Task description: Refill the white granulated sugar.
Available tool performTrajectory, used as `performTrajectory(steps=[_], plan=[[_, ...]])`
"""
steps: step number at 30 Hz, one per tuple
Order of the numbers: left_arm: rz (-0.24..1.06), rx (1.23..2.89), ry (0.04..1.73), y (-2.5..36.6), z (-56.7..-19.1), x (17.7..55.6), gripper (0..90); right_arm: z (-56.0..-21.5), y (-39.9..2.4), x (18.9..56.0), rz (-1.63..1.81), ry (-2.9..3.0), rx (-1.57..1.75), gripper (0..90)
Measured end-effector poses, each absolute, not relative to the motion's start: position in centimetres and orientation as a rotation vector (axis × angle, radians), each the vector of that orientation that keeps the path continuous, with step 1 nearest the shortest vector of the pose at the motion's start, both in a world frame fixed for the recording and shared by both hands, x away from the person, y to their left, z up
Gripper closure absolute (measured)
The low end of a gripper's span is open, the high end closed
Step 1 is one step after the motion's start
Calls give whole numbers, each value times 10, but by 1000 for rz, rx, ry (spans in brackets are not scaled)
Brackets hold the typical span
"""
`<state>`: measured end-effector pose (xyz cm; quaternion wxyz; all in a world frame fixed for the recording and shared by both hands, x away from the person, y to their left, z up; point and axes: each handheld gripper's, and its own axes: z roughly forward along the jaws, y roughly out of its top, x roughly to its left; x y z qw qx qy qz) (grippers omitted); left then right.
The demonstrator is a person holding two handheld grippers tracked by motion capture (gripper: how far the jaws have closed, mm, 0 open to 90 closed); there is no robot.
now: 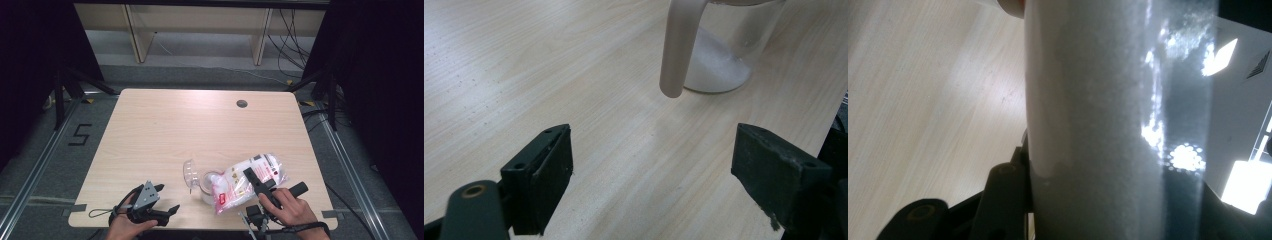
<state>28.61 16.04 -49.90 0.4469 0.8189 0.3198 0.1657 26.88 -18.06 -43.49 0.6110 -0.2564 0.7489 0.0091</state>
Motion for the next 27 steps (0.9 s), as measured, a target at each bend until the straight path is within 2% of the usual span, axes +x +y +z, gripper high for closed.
performTrajectory(steps=[27], plan=[[430,2065,791,164,-498,287,165,-429,-181,260,31,1711,-597,640]])
